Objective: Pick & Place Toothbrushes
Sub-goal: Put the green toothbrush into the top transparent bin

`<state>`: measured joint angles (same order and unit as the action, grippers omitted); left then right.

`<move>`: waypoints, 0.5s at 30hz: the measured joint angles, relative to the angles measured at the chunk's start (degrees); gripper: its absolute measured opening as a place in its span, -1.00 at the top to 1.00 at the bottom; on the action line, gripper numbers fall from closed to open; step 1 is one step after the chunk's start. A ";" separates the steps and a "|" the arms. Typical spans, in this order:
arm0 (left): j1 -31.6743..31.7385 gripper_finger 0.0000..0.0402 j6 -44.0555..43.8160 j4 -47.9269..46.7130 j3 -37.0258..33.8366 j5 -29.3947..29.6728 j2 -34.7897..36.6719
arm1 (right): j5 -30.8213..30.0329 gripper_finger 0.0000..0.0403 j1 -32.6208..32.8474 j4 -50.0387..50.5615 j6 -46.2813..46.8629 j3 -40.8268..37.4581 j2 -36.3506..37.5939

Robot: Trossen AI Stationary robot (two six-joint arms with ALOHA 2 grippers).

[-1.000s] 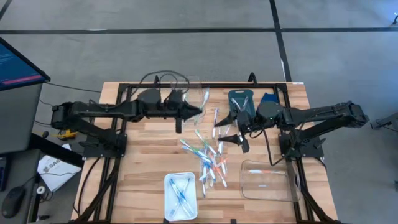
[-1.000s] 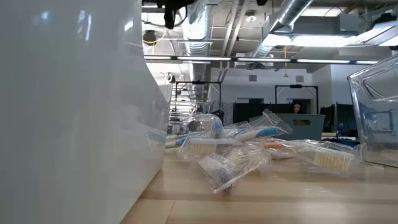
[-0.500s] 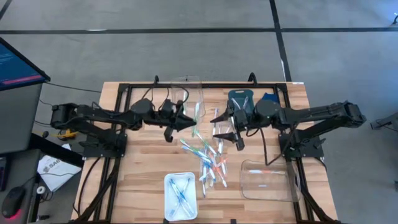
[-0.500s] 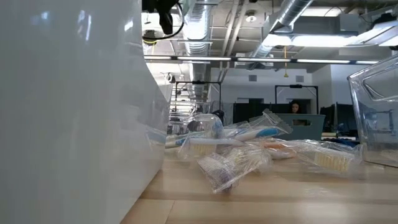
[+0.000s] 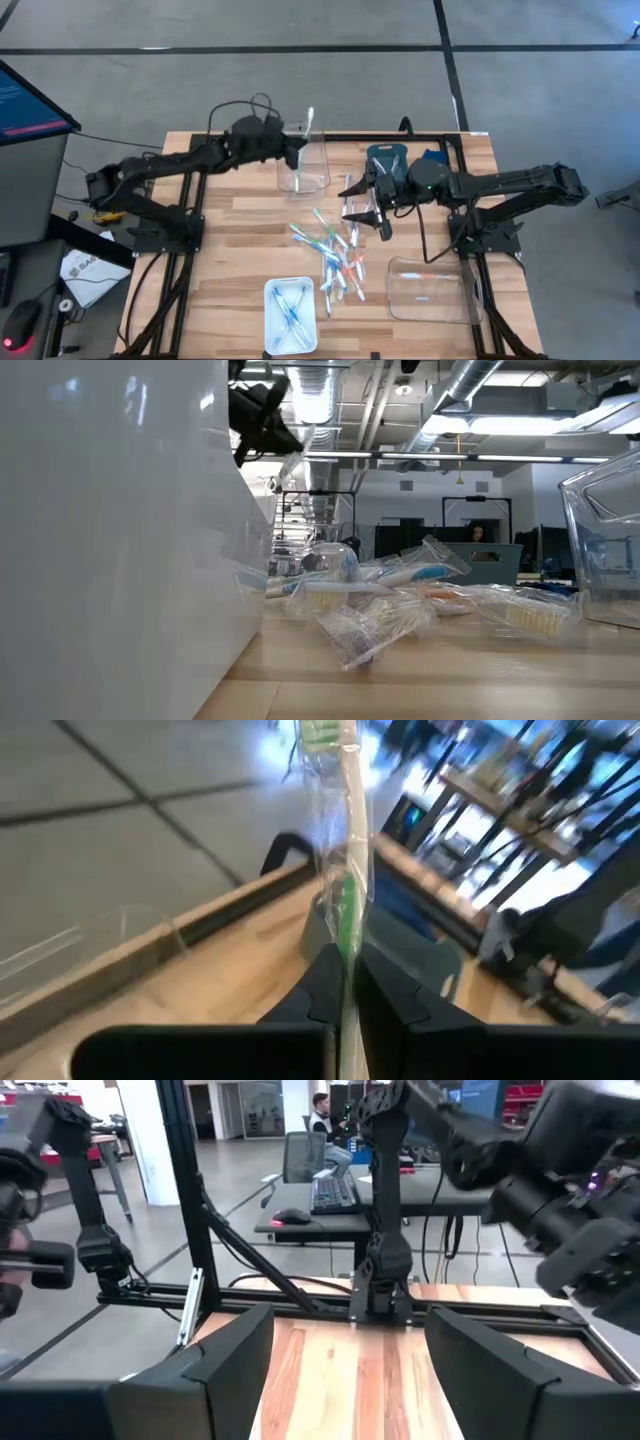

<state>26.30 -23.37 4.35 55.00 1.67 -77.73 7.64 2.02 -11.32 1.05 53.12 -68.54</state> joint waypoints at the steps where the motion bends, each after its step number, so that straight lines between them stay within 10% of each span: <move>1: 0.32 0.97 0.01 -2.91 2.21 0.09 -0.97 | 0.00 -0.27 -0.06 0.15 0.00 0.00 0.01; 15: 2.80 0.96 -12.57 -40.27 33.33 4.34 -27.30 | 0.00 -0.27 -2.41 8.03 8.77 0.00 0.24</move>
<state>29.09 -35.93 -35.92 88.33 6.01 -105.03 7.64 -0.39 -3.29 9.83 53.12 -68.30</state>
